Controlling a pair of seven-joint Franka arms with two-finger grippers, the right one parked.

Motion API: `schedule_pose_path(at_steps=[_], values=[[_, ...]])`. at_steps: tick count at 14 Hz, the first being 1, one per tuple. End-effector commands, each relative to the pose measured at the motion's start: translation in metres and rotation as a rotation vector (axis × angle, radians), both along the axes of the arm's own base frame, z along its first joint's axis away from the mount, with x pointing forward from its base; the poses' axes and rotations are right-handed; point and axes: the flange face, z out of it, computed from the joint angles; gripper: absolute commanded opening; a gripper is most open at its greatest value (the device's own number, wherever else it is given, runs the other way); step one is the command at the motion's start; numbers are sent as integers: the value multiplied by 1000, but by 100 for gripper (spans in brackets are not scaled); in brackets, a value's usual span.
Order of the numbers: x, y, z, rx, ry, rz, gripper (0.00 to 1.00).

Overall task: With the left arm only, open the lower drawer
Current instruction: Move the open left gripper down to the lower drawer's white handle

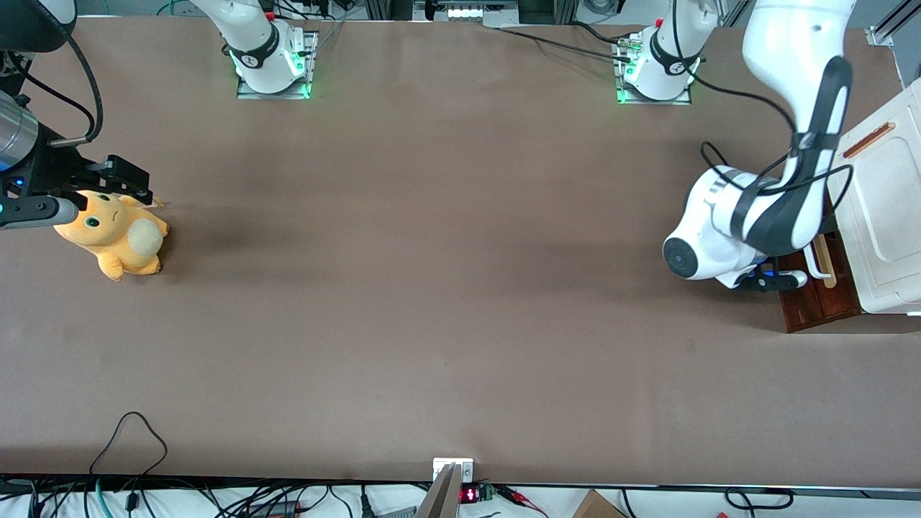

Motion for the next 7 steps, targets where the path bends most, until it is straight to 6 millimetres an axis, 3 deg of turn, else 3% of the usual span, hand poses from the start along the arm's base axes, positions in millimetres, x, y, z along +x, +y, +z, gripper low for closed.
schedule_pose_path(at_steps=[1,7], values=[[-8,-10,-25,160,-23,-14,100],[-13,-13,-71,228,39,-74,100]])
